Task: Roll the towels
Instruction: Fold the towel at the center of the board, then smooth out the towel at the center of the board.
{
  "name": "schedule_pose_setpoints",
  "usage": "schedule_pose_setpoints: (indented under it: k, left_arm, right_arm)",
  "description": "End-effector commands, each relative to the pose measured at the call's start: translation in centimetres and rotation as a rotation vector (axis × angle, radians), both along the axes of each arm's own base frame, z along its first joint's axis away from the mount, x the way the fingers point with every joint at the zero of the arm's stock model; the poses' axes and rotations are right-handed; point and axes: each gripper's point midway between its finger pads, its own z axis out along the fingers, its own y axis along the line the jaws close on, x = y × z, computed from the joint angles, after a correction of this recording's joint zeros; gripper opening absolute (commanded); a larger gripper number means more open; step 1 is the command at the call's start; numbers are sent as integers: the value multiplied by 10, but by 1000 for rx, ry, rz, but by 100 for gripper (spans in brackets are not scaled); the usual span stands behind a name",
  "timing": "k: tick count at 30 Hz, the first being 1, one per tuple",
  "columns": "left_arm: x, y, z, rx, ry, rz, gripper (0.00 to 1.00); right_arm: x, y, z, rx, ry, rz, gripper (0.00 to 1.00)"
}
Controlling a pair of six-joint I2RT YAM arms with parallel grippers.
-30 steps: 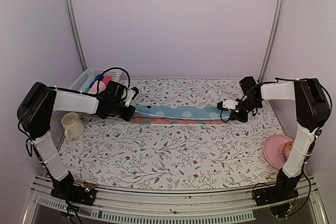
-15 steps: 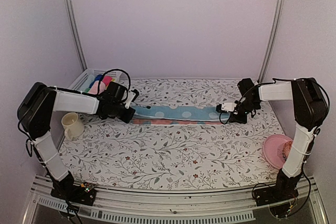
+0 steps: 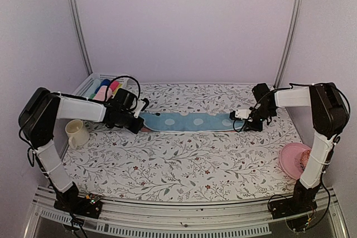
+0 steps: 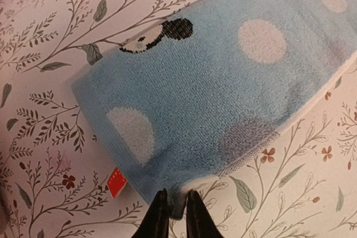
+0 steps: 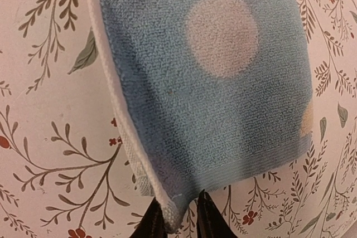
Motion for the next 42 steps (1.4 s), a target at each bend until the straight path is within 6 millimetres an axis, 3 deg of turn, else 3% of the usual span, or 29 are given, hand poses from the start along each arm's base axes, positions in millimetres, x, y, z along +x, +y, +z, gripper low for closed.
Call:
schedule_pose_setpoints:
  k: [1, 10, 15, 17, 20, 22, 25, 27, 29, 31, 36, 38, 42]
  left_arm:
    - [-13, -2, 0, 1, 23, -11, 18]
    - [-12, 7, 22, -1, -35, 33, 55]
    - [-3, 10, 41, -12, -90, 70, 82]
    - [3, 9, 47, -21, -108, 86, 91]
    - [14, 2, 57, -54, -129, 98, 94]
    - [22, -4, 63, -81, -143, 106, 87]
    - [38, -11, 69, -111, -165, 120, 55]
    - [48, -18, 72, -134, -173, 113, 34]
    - [58, -27, 69, -156, -169, 98, 21]
    - [72, -32, 68, -171, -169, 101, 14]
    - [91, -36, 39, -165, -120, 112, 1]
    - [94, -35, 19, -143, -88, 125, 0]
    - [95, -28, 2, -111, -64, 152, 0]
  right_arm:
    - [-6, -1, -7, -18, 22, 8, 24]
    - [-10, -12, 13, -62, -8, 16, 58]
    - [-10, -19, 38, -31, -20, -8, 81]
    - [2, -17, 61, 10, -59, -20, 89]
    - [19, -5, 87, 97, -92, -56, 91]
    - [31, 8, 100, 182, -77, -99, 80]
    - [53, 22, 104, 284, -25, -198, 43]
    - [64, 27, 98, 320, 17, -254, 28]
    - [73, 31, 89, 345, 53, -305, 12]
    - [78, 33, 80, 360, 79, -348, 7]
    - [81, 34, 55, 363, 134, -396, 6]
    - [80, 33, 44, 352, 153, -407, 6]
    - [79, 33, 24, 341, 191, -421, 6]
